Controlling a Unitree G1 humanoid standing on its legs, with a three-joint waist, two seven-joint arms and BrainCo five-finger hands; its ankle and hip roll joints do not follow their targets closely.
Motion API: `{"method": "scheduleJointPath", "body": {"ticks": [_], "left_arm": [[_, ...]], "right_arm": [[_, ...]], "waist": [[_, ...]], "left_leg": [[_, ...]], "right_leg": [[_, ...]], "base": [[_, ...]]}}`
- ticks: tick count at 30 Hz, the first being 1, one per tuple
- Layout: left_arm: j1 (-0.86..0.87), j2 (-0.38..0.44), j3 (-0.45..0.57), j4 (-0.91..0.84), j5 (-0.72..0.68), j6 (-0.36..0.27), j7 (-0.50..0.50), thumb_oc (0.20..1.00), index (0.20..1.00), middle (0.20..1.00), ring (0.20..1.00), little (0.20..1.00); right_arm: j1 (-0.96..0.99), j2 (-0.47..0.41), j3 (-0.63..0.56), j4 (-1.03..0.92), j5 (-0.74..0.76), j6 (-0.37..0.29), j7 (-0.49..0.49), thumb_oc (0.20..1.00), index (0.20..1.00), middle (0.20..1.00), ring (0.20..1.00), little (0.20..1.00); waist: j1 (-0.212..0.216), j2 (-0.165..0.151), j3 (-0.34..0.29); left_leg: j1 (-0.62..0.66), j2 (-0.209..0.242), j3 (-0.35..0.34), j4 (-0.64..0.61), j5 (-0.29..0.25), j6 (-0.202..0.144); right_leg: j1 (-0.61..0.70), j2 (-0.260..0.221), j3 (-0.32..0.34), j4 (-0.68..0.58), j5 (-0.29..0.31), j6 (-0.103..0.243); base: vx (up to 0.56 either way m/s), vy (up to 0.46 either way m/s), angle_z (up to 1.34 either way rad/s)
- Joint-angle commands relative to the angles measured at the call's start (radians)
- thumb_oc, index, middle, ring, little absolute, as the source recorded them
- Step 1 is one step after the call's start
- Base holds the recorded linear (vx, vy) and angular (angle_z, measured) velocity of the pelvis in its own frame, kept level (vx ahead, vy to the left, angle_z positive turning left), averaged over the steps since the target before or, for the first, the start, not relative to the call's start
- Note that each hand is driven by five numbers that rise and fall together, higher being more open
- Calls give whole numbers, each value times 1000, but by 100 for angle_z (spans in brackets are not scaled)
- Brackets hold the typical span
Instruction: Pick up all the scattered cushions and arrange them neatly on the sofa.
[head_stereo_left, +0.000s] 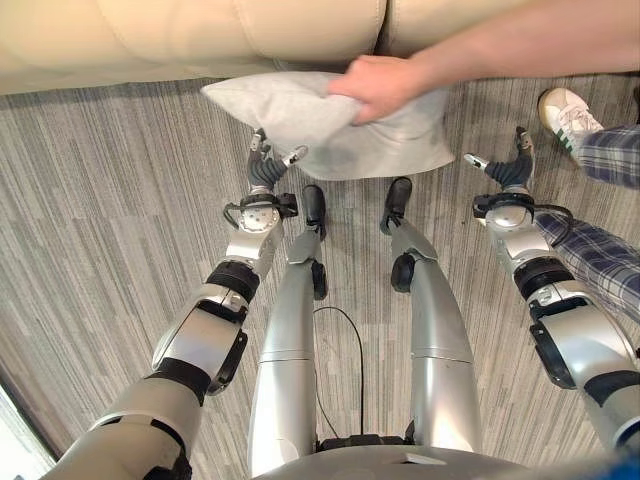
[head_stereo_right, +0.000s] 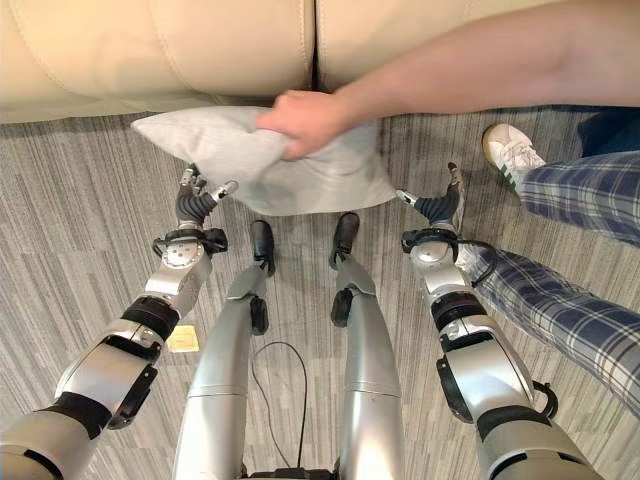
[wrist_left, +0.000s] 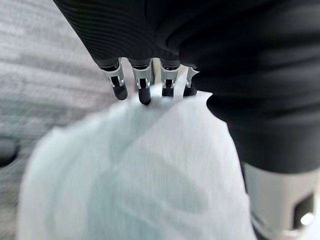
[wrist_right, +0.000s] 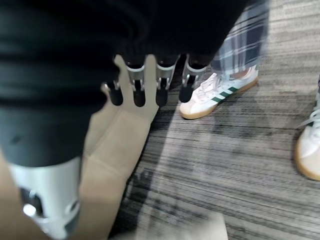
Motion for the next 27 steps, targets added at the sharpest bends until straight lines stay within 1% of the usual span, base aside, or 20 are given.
{"method": "scheduleJointPath", "body": {"ticks": [1, 3, 6, 9, 13, 17, 21, 27], "left_arm": [[70, -21, -14, 13, -7, -13, -30, 1000, 1000, 1000, 1000, 1000], [39, -25, -26, 19, 0, -8, -33, 1000, 1000, 1000, 1000, 1000], [37, -30, -29, 13, 2, -10, -31, 1000, 1000, 1000, 1000, 1000], [39, -35, -30, -1, 10, -12, -29, 1000, 1000, 1000, 1000, 1000], [40, -44, -31, 1, 11, -13, -31, 1000, 1000, 1000, 1000, 1000], [55, -43, -27, -12, 32, -12, -27, 1000, 1000, 1000, 1000, 1000], [114, -40, -9, -59, 58, -12, -29, 1000, 1000, 1000, 1000, 1000], [282, 5, 47, -100, 154, 5, -56, 1000, 1000, 1000, 1000, 1000]], "right_arm": [[63, -24, 51, -32, 53, -52, 4, 1000, 1000, 1000, 1000, 1000], [44, -15, 66, -42, 53, -55, 6, 1000, 1000, 1000, 1000, 1000], [44, -8, 71, -48, 46, -57, 6, 1000, 1000, 1000, 1000, 1000], [58, -4, 67, -54, 35, -56, 6, 1000, 1000, 1000, 1000, 1000], [64, 6, 72, -40, 23, -59, 14, 1000, 1000, 1000, 1000, 1000], [81, 4, 70, -52, 10, -61, 21, 1000, 1000, 1000, 1000, 1000], [128, -2, 51, -80, -8, -61, 31, 1000, 1000, 1000, 1000, 1000], [268, -5, 6, -134, -59, -63, 81, 1000, 1000, 1000, 1000, 1000]], "waist": [[-24, 29, -131], [-30, 30, -138], [-30, 31, -143], [-31, 35, -152], [-27, 38, -182], [-24, 40, -195], [-13, 43, -210], [18, 46, -245]], "left_leg": [[-91, 5, -117, 14, -49, -41], [-119, 5, -117, 12, -44, -40], [-126, 4, -119, 9, -41, -39], [-126, 6, -121, 4, -37, -46], [-124, 1, -122, -23, -28, -55], [-112, 1, -124, -49, -19, -60], [-83, 0, -129, -72, -10, -66], [75, -1, -140, -191, 26, -94]], "right_leg": [[-36, -22, 40, 0, -14, 141], [-64, -22, 39, 4, -11, 145], [-73, -21, 38, 7, -12, 145], [-71, -22, 34, 5, -15, 145], [-73, -19, 31, -10, -12, 147], [-64, -18, 29, -24, -10, 151], [-38, -18, 19, -35, -12, 152], [108, -23, -20, -98, -11, 161]], "base": [[0, 0, 0], [0, 0, 0], [6, -11, 1], [3, -25, 2], [1, -1, 1], [4, -1, 1], [1, -12, 4], [8, -29, 9]]}}
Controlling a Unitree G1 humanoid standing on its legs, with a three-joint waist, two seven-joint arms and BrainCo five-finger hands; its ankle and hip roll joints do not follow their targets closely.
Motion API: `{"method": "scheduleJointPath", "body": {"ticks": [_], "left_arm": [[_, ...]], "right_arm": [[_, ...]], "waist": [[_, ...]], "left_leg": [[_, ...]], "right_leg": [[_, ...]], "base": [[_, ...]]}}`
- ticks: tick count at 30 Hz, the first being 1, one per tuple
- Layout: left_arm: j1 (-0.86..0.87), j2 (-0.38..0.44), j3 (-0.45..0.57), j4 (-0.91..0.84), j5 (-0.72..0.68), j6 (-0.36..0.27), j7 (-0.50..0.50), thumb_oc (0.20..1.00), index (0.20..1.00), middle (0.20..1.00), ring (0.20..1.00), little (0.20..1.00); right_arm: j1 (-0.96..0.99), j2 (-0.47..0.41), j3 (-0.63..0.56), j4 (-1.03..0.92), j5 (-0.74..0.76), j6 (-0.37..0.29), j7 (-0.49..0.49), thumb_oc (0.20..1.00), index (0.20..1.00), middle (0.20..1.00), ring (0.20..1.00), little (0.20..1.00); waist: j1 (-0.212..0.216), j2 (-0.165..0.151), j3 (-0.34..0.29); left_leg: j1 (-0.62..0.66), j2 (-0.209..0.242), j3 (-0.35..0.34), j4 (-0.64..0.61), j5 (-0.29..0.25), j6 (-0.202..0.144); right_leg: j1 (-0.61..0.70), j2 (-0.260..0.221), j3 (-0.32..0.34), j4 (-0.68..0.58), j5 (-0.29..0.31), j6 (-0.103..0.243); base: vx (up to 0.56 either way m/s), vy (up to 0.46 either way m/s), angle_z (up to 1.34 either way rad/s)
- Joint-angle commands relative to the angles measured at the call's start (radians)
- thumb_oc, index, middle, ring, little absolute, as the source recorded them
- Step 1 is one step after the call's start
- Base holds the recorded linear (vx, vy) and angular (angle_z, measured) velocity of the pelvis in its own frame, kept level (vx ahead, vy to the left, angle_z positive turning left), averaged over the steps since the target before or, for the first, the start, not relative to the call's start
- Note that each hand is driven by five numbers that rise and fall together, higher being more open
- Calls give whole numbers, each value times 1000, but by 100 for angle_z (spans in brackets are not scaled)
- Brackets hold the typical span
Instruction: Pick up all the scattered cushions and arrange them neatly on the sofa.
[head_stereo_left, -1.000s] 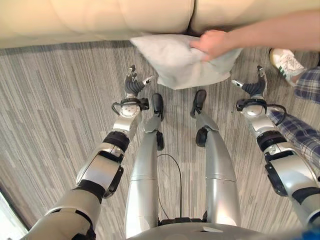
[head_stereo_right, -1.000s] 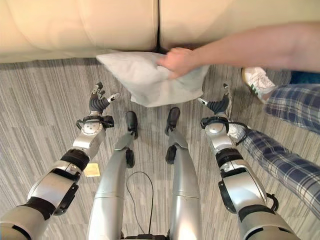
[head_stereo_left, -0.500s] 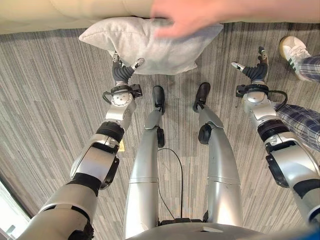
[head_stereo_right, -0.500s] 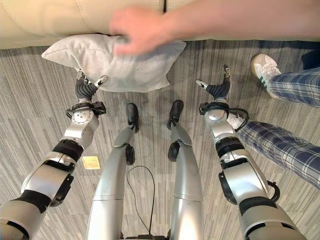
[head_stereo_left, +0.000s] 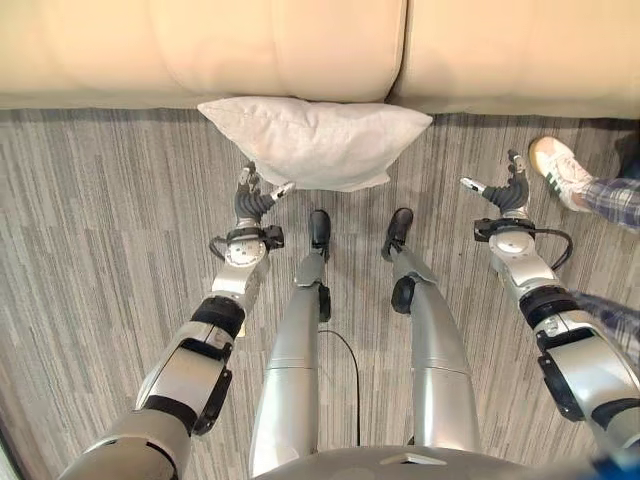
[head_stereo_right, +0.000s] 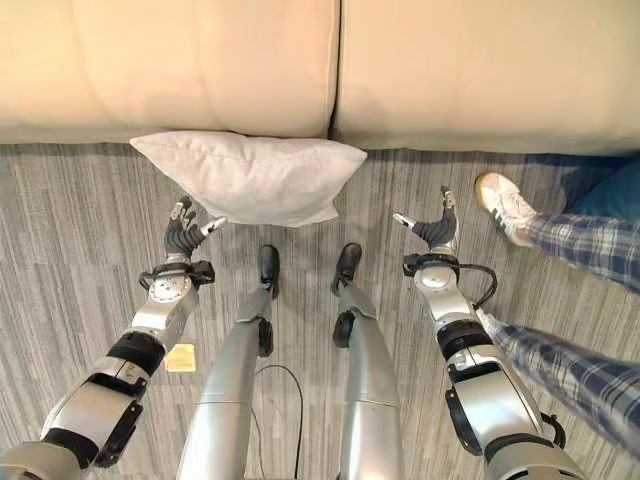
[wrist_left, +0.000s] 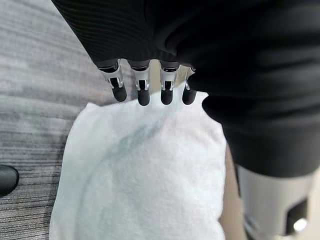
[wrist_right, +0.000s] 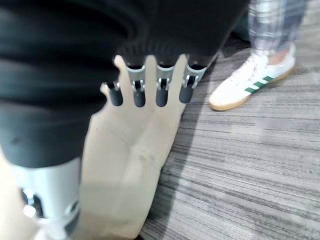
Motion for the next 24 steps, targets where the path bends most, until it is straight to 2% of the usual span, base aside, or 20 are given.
{"method": "scheduleJointPath", "body": {"ticks": [1, 4, 9, 10, 12, 13, 14, 17, 21, 24], "left_arm": [[59, -24, 23, 27, 56, -11, -23, 1000, 1000, 1000, 1000, 1000], [106, -34, 30, 32, 59, -6, -37, 1000, 1000, 1000, 1000, 1000], [248, -58, 25, 85, 73, 22, -86, 1000, 1000, 1000, 1000, 1000], [265, -61, 24, 102, 78, 27, -93, 1000, 1000, 1000, 1000, 1000], [321, -71, 28, 168, 105, 46, -115, 1000, 1000, 1000, 1000, 1000], [321, -71, 28, 168, 105, 45, -115, 1000, 1000, 1000, 1000, 1000], [358, -75, 31, 216, 135, 56, -134, 1000, 1000, 1000, 1000, 1000], [418, -78, 41, 299, 210, 79, -167, 1000, 1000, 1000, 1000, 1000], [461, -83, 57, 340, 244, 91, -188, 1000, 1000, 1000, 1000, 1000], [480, -88, 69, 358, 259, 92, -201, 1000, 1000, 1000, 1000, 1000]], "right_arm": [[83, 10, 1, -2, -37, -28, 11, 1000, 1000, 1000, 1000, 1000], [134, 17, -4, 7, -46, -17, 24, 1000, 1000, 1000, 1000, 1000], [280, 41, 5, 66, -87, 25, 72, 1000, 1000, 1000, 1000, 1000], [296, 45, 4, 78, -92, 32, 79, 1000, 1000, 1000, 1000, 1000], [346, 54, 12, 143, -125, 53, 101, 1000, 1000, 1000, 1000, 1000], [346, 54, 12, 143, -125, 53, 101, 1000, 1000, 1000, 1000, 1000], [379, 58, 13, 187, -147, 65, 115, 1000, 1000, 1000, 1000, 1000], [437, 72, -1, 247, -181, 70, 146, 1000, 1000, 1000, 1000, 1000], [483, 77, -29, 263, -183, 66, 169, 1000, 1000, 1000, 1000, 1000], [501, 75, -35, 285, -188, 66, 179, 1000, 1000, 1000, 1000, 1000]], "waist": [[1, 47, -88], [7, 46, -90], [25, 32, -78], [24, 28, -65], [30, 22, -60], [30, 23, -56], [33, 18, -64], [35, 18, -89], [30, 23, -102], [28, 22, -112]], "left_leg": [[44, 26, -92, -92, -11, -77], [125, 21, -98, -124, -6, -80], [383, 17, -108, -192, -14, -85], [417, 12, -105, -204, 13, -80], [548, 15, -100, -251, 11, -83], [553, 15, -101, -253, 11, -83], [627, 19, -98, -281, 10, -85], [748, 30, -92, -320, 2, -84], [815, 35, -105, -309, -10, -88], [811, 24, -110, -250, -26, -95]], "right_leg": [[70, -7, 21, -60, -12, 145], [143, -9, 7, -87, -10, 148], [411, -4, -37, -183, -8, 147], [459, -9, -54, -214, 21, 139], [604, 5, -69, -278, 22, 140], [608, 5, -69, -279, 23, 140], [699, 14, -75, -320, 21, 142], [835, 32, -82, -363, 5, 141], [930, 46, -77, -380, -25, 128], [978, 49, -87, -405, -35, 119]], "base": [[19, -15, 8], [-7, -15, 8], [0, -4, 10], [-15, 11, 9], [63, -11, 11], [151, -37, 11], [147, -27, 10], [194, -36, 2], [99, -58, 8], [28, -43, 32]]}}
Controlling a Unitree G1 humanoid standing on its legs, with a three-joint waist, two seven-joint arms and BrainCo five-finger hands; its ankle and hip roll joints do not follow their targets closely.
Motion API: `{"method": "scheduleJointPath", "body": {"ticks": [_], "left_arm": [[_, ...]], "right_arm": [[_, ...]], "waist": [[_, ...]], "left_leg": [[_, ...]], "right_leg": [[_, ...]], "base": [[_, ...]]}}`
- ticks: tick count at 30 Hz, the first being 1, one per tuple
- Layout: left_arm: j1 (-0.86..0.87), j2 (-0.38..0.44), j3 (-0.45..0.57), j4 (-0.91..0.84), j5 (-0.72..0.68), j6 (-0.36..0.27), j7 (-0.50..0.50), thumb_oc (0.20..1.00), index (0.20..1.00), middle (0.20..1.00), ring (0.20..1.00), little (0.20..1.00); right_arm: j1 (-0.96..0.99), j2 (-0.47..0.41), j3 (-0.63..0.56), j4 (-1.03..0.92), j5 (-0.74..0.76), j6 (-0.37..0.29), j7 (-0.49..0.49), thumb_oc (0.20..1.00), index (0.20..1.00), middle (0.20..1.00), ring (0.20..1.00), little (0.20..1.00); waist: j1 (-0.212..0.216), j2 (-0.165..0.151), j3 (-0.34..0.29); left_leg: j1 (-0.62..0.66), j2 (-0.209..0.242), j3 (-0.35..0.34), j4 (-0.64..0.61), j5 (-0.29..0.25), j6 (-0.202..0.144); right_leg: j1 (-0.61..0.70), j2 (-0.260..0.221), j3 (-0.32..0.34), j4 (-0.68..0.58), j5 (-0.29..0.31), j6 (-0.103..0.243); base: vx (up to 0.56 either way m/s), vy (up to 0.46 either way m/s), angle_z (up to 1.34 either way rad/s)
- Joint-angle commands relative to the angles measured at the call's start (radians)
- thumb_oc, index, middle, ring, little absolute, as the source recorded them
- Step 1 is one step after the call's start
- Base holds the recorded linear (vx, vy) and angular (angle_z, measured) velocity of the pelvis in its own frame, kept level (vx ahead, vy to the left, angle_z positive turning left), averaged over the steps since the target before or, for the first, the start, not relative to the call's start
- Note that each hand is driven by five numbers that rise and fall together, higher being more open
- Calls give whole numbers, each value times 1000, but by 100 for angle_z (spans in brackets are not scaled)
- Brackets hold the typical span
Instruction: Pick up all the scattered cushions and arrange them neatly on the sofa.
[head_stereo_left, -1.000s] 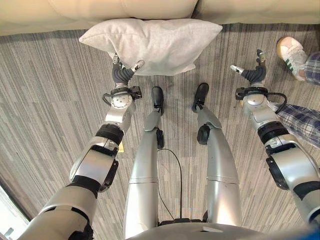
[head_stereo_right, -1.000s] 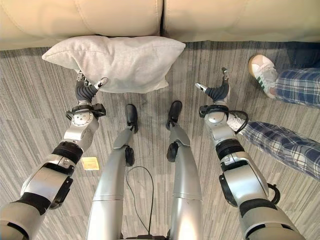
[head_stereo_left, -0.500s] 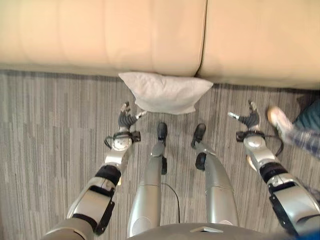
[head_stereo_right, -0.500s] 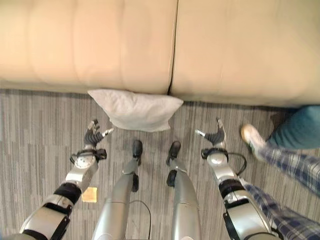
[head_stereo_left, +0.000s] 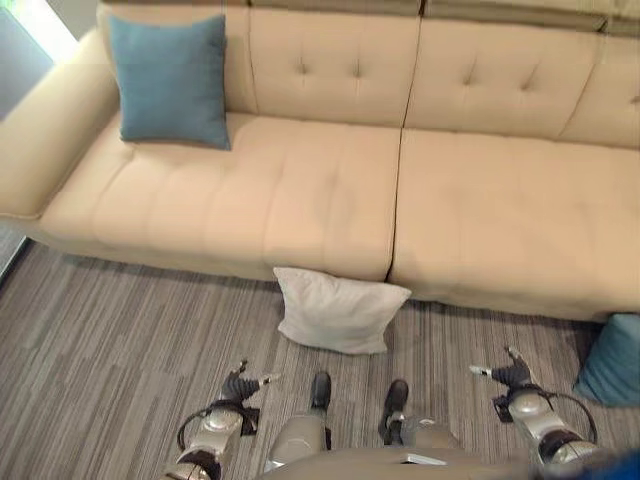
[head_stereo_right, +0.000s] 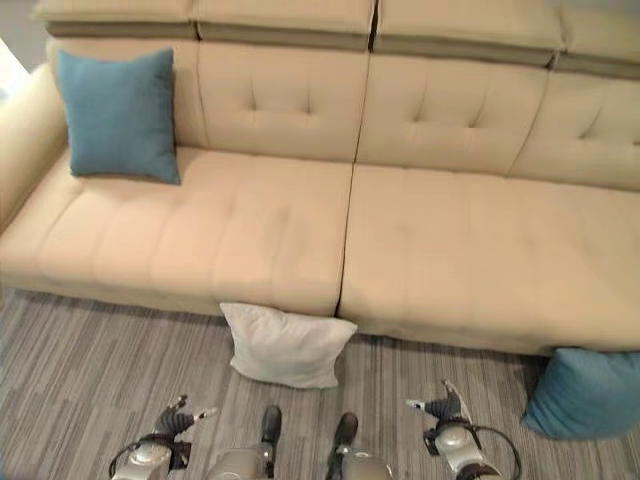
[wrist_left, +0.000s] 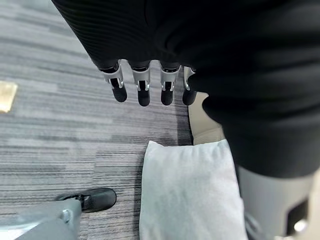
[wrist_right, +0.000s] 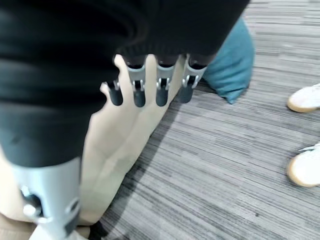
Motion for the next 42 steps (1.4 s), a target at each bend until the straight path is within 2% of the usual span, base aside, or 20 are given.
{"method": "scheduleJointPath", "body": {"ticks": [1, 3, 6, 8, 10, 12, 15, 17, 18, 19, 20, 22, 24, 25, 33, 38, 40, 41, 42], "left_arm": [[-72, -8, 50, 28, 45, -10, -20, 1000, 1000, 1000, 1000, 1000], [-57, -12, 62, 44, 48, -9, -29, 1000, 1000, 1000, 1000, 1000], [-37, -9, 81, 65, 46, -5, -32, 1000, 1000, 1000, 1000, 1000], [-43, -10, 85, 81, 46, -6, -28, 1000, 1000, 1000, 1000, 1000], [-32, -13, 87, 98, 69, 1, -34, 1000, 1000, 1000, 1000, 1000], [-24, -9, 88, 118, 100, 4, -46, 1000, 1000, 1000, 1000, 1000], [-23, 2, 92, 119, 109, 7, -48, 1000, 1000, 1000, 1000, 1000], [-36, 14, 90, 112, 110, 6, -43, 1000, 1000, 1000, 1000, 1000], [-39, 25, 93, 109, 106, 5, -44, 1000, 1000, 1000, 1000, 1000], [-41, 30, 93, 106, 101, 4, -45, 1000, 1000, 1000, 1000, 1000], [-44, 38, 95, 94, 93, -2, -39, 1000, 1000, 1000, 1000, 1000], [-56, 39, 79, 94, 106, -4, -41, 1000, 1000, 1000, 1000, 1000], [-73, 32, 67, 71, 104, -7, -38, 1000, 1000, 1000, 1000, 1000], [-96, 26, 50, 49, 85, -13, -35, 1000, 1000, 1000, 1000, 1000], [-153, 24, 14, -7, 49, -24, -11, 1000, 1000, 1000, 1000, 1000], [-230, 34, -3, -62, -34, -43, 44, 1000, 1000, 1000, 1000, 1000], [-306, 46, -10, -96, -101, -60, 86, 1000, 1000, 1000, 1000, 1000], [-323, 49, -12, -106, -113, -60, 93, 1000, 1000, 1000, 1000, 1000], [-357, 58, -10, -127, -140, -72, 112, 1000, 1000, 1000, 1000, 1000]], "right_arm": [[-42, -4, -11, -32, -38, -16, 12, 1000, 1000, 1000, 1000, 1000], [-34, 2, -1, -11, -50, -13, 23, 1000, 1000, 1000, 1000, 1000], [-36, 8, 10, 3, -64, -5, 35, 1000, 1000, 1000, 1000, 1000], [-46, 6, 16, 10, -66, 2, 40, 1000, 1000, 1000, 1000, 1000], [-43, 9, 13, 21, -80, 7, 52, 1000, 1000, 1000, 1000, 1000], [-44, 27, 24, 30, -98, 21, 66, 1000, 1000, 1000, 1000, 1000], [-45, 42, 19, 19, -92, 29, 73, 1000, 1000, 1000, 1000, 1000], [-65, 45, 27, 15, -97, 35, 69, 1000, 1000, 1000, 1000, 1000], [-75, 51, 36, 7, -97, 32, 69, 1000, 1000, 1000, 1000, 1000], [-76, 53, 40, 0, -90, 26, 70, 1000, 1000, 1000, 1000, 1000], [-81, 46, 48, -7, -83, 24, 67, 1000, 1000, 1000, 1000, 1000], [-84, 37, 53, -16, -74, 18, 63, 1000, 1000, 1000, 1000, 1000], [-87, 27, 55, -18, -66, 18, 58, 1000, 1000, 1000, 1000, 1000], [-90, 26, 58, -25, -54, 16, 52, 1000, 1000, 1000, 1000, 1000], [-133, 8, 71, -75, -41, 10, 21, 1000, 1000, 1000, 1000, 1000], [-218, -20, 47, -143, -16, 11, -64, 1000, 1000, 1000, 1000, 1000], [-291, -34, 19, -194, 38, 2, -132, 1000, 1000, 1000, 1000, 1000], [-307, -35, 17, -201, 48, 2, -142, 1000, 1000, 1000, 1000, 1000], [-335, -43, 10, -214, 67, -4, -166, 1000, 1000, 1000, 1000, 1000]], "waist": [[-9, -36, 79], [-5, -39, 65], [4, -47, 37], [11, -44, 34], [12, -28, 12], [19, -48, 6], [23, -62, 9], [35, -58, 33], [44, -56, 46], [41, -59, 54], [34, -62, 60], [24, -70, 59], [17, -72, 62], [12, -74, 71], [-6, -72, 99], [-21, -58, 154], [-38, -48, 180], [-41, -45, 184], [-44, -37, 193]], "left_leg": [[-41, -12, 7, 98, -47, -69], [-26, -11, 5, 111, -60, -59], [-15, 41, 6, 65, -30, -68], [-42, 66, -18, 37, -2, -77], [-3, 77, -19, 4, -12, -82], [29, 30, 4, 45, -67, -49], [38, -9, 28, 67, -103, -13], [31, -26, 55, 92, -119, 12], [39, -28, 68, 94, -125, 22], [47, -33, 67, 94, -124, 24], [49, -48, 63, 88, -119, 34], [31, -70, 54, 95, -117, 34], [7, -76, 47, 98, -117, 30], [-34, -75, 39, 117, -117, 22], [-123, -63, 38, 166, -119, 8], [-250, -57, 53, 243, -118, 4], [-387, -47, 65, 336, -127, 6], [-415, -45, 66, 352, -130, 6], [-467, -34, 63, 394, -169, -1]], "right_leg": [[62, -41, 56, -53, 7, 66], [81, -38, 55, -57, 7, 64], [108, -47, 67, -67, 10, 76], [106, -60, 86, -52, 4, 85], [113, -68, 92, -39, -1, 96], [128, -122, 129, -39, 28, 124], [94, -165, 165, 8, 50, 145], [37, -205, 151, 91, 68, 155], [24, -216, 115, 128, 66, 148], [18, -190, 123, 145, 56, 135], [-17, -133, 156, 143, 47, 128], [-5, -98, 170, 77, 35, 115], [-19, -71, 213, 50, 44, 110], [-31, -72, 199, 31, 53, 106], [-110, -81, 180, 54, 53, 92], [-249, -88, 198, 132, 48, 79], [-384, -94, 212, 206, 43, 70], [-414, -95, 217, 222, 40, 69], [-471, -88, 227, 264, 9, 75]], "base": [[42, -7, 30], [63, 15, 32], [64, 160, 11], [25, 294, 8], [112, 379, -26], [151, 497, -42], [0, 336, -41], [-98, 344, -67], [-25, 207, -72], [3, 202, -71], [16, 117, -53], [40, 46, -1], [9, -63, 52], [-25, -97, 47], [-6, -50, 16], [-87, -2, -4], [-147, 28, -22], [-36, 14, -26], [14, 6, -14]]}}
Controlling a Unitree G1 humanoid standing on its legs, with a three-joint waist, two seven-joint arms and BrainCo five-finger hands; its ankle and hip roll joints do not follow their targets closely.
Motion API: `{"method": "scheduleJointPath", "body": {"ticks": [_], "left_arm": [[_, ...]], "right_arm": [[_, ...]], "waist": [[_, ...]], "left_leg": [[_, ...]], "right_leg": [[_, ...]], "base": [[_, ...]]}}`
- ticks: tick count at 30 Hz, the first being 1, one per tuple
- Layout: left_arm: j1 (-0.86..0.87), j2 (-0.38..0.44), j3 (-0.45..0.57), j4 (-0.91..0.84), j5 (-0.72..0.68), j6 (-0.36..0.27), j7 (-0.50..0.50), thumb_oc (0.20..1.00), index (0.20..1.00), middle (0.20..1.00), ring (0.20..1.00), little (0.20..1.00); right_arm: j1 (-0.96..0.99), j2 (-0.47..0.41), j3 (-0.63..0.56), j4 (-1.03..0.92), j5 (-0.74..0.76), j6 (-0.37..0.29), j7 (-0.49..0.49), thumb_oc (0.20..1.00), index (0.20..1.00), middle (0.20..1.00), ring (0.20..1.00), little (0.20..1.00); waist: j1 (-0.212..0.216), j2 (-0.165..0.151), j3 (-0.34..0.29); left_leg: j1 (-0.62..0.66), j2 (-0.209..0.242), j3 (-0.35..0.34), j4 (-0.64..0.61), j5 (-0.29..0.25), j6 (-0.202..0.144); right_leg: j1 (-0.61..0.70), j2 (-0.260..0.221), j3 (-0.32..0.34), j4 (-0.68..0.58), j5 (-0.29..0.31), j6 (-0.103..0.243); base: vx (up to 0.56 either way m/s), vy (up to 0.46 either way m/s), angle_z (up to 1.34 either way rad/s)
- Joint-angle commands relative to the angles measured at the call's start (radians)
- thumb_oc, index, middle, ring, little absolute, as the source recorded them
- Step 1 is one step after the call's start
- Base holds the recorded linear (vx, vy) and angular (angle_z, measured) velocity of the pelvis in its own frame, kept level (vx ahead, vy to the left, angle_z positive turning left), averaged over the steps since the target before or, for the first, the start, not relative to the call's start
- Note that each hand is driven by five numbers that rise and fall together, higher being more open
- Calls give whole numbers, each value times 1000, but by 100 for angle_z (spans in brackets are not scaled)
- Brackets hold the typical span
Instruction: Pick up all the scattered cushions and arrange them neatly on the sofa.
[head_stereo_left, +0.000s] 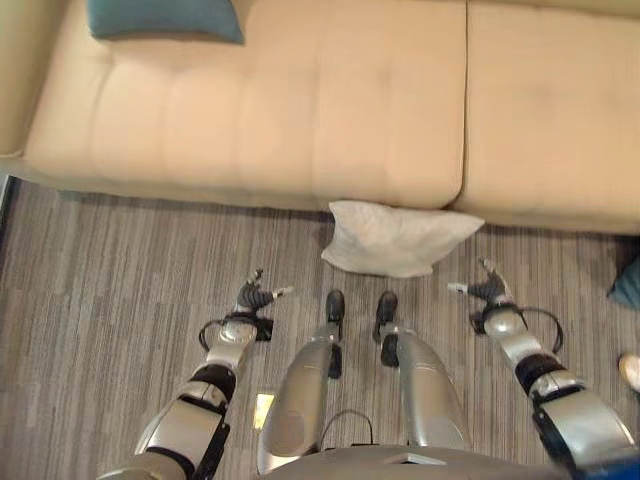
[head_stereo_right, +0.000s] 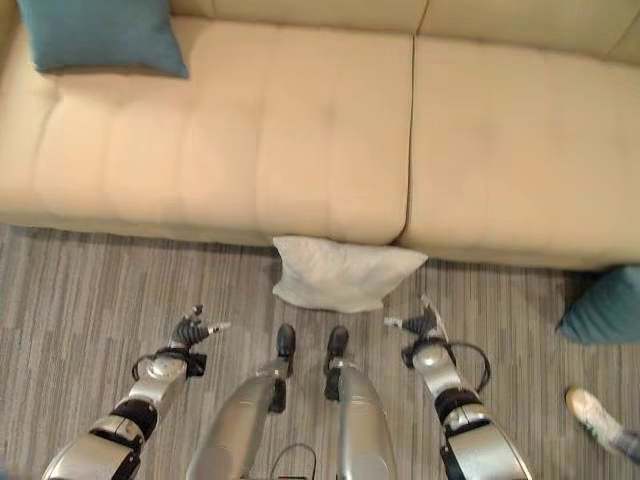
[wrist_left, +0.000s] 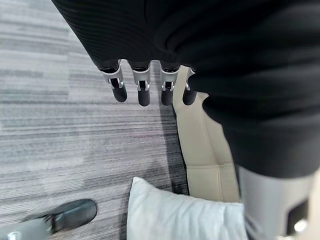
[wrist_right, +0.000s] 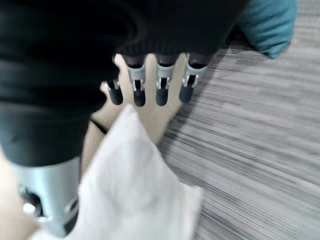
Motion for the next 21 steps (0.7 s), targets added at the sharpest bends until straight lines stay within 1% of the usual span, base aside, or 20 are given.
{"method": "scheduleJointPath", "body": {"ticks": [1, 2, 3, 4, 5, 6, 7, 11, 14, 15, 17, 21], "left_arm": [[97, 12, 1, -28, -71, -52, 54, 1000, 1000, 1000, 1000, 1000], [50, 24, -3, -50, -95, -60, 70, 1000, 1000, 1000, 1000, 1000], [27, 27, -7, -55, -101, -64, 79, 1000, 1000, 1000, 1000, 1000], [-14, 32, -11, -60, -121, -66, 88, 1000, 1000, 1000, 1000, 1000], [-16, 32, -11, -59, -121, -66, 88, 1000, 1000, 1000, 1000, 1000], [-41, 39, -13, -62, -123, -67, 95, 1000, 1000, 1000, 1000, 1000], [-80, 52, -14, -73, -130, -71, 108, 1000, 1000, 1000, 1000, 1000], [-158, 67, -26, -95, -134, -72, 132, 1000, 1000, 1000, 1000, 1000], [-194, 78, -39, -106, -144, -72, 133, 1000, 1000, 1000, 1000, 1000], [-233, 87, -48, -122, -155, -78, 141, 1000, 1000, 1000, 1000, 1000], [-263, 88, -54, -136, -165, -82, 159, 1000, 1000, 1000, 1000, 1000], [-288, 78, -59, -155, -176, -91, 167, 1000, 1000, 1000, 1000, 1000]], "right_arm": [[113, -15, 27, -19, 63, -24, -80, 1000, 1000, 1000, 1000, 1000], [72, -21, 25, -28, 85, -31, -102, 1000, 1000, 1000, 1000, 1000], [54, -24, 28, -30, 92, -33, -108, 1000, 1000, 1000, 1000, 1000], [14, -25, 26, -27, 104, -36, -123, 1000, 1000, 1000, 1000, 1000], [12, -25, 26, -26, 104, -36, -122, 1000, 1000, 1000, 1000, 1000], [-7, -27, 25, -27, 111, -38, -131, 1000, 1000, 1000, 1000, 1000], [-39, -35, 20, -37, 117, -44, -150, 1000, 1000, 1000, 1000, 1000], [-91, -40, 8, -39, 128, -57, -196, 1000, 1000, 1000, 1000, 1000], [-119, -49, -1, -44, 159, -69, -199, 1000, 1000, 1000, 1000, 1000], [-148, -57, 1, -43, 173, -76, -207, 1000, 1000, 1000, 1000, 1000], [-167, -61, 2, -57, 173, -83, -233, 1000, 1000, 1000, 1000, 1000], [-178, -53, 0, -84, 173, -96, -251, 1000, 1000, 1000, 1000, 1000]], "waist": [[-7, -6, -153], [-14, -3, -146], [-17, 0, -151], [-25, 2, -150], [-25, 2, -152], [-30, 4, -152], [-37, 8, -150], [-51, 17, -160], [-56, 20, -170], [-62, 25, -166], [-68, 28, -160], [-73, 29, -160]], "left_leg": [[-41, 70, -92, 76, -98, -106], [-117, 74, -92, 111, -101, -108], [-154, 76, -93, 124, -104, -108], [-223, 77, -98, 155, -109, -107], [-229, 77, -98, 158, -110, -107], [-262, 79, -98, 171, -112, -107], [-322, 82, -102, 195, -115, -107], [-460, 80, -108, 248, -129, -100], [-522, 82, -111, 274, -141, -94], [-578, 81, -112, 297, -147, -91], [-630, 82, -120, 329, -150, -91], [-674, 80, -117, 341, -152, -89]], "right_leg": [[27, -56, 44, -96, 64, 113], [-45, -59, 49, -65, 62, 114], [-82, -60, 50, -54, 60, 114], [-150, -62, 56, -22, 54, 114], [-155, -62, 57, -20, 54, 114], [-190, -65, 60, -3, 50, 113], [-254, -67, 69, 29, 44, 113], [-400, -68, 88, 103, 24, 111], [-465, -65, 97, 129, 15, 113], [-526, -67, 104, 160, 8, 115], [-582, -67, 109, 197, 3, 117], [-639, -64, 110, 223, -1, 116]], "base": [[-4, -10, -15], [-60, -1, -16], [-79, -14, -12], [-31, -9, -7], [-24, -12, -6], [0, 0, 0], [0, 0, 0], [31, -12, -2], [13, -14, -4], [15, -31, -2], [14, -19, 0], [28, -15, 2]]}}
